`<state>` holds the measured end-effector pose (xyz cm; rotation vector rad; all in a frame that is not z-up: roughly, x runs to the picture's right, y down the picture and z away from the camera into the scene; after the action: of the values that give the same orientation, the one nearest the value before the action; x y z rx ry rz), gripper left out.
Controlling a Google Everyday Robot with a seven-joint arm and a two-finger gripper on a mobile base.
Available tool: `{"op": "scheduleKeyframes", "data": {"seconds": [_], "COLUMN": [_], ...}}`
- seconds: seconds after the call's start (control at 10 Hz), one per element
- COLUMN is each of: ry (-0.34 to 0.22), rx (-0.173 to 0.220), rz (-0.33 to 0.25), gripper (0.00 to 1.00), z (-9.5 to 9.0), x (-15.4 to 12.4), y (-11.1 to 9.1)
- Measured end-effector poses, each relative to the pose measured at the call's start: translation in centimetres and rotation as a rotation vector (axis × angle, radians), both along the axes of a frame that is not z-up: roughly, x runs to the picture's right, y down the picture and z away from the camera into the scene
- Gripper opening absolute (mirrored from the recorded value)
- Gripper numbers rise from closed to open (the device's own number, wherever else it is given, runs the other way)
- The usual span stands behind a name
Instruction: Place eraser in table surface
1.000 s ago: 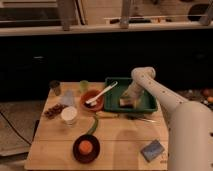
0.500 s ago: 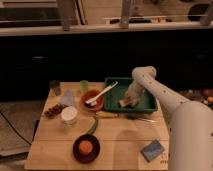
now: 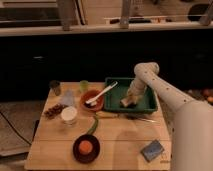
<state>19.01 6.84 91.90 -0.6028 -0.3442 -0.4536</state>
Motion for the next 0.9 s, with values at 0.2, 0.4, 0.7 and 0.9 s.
{"op": "scheduleKeyframes", "data": {"seconds": [0.2, 0.4, 0.7, 0.9], "ry": [-0.012, -0.027, -0.038, -0.042], "rx": [-0.001, 0.002, 0.007, 0.013], "rz": [0.011, 0.019, 0.019, 0.012], "gripper": [0.00, 0.00, 0.00, 0.00], "z": [-1.0, -2.3, -3.4, -4.5], "x": [0.4, 0.7, 0.9, 0.8], "y": [-0.9, -1.8, -2.4, -2.9]}}
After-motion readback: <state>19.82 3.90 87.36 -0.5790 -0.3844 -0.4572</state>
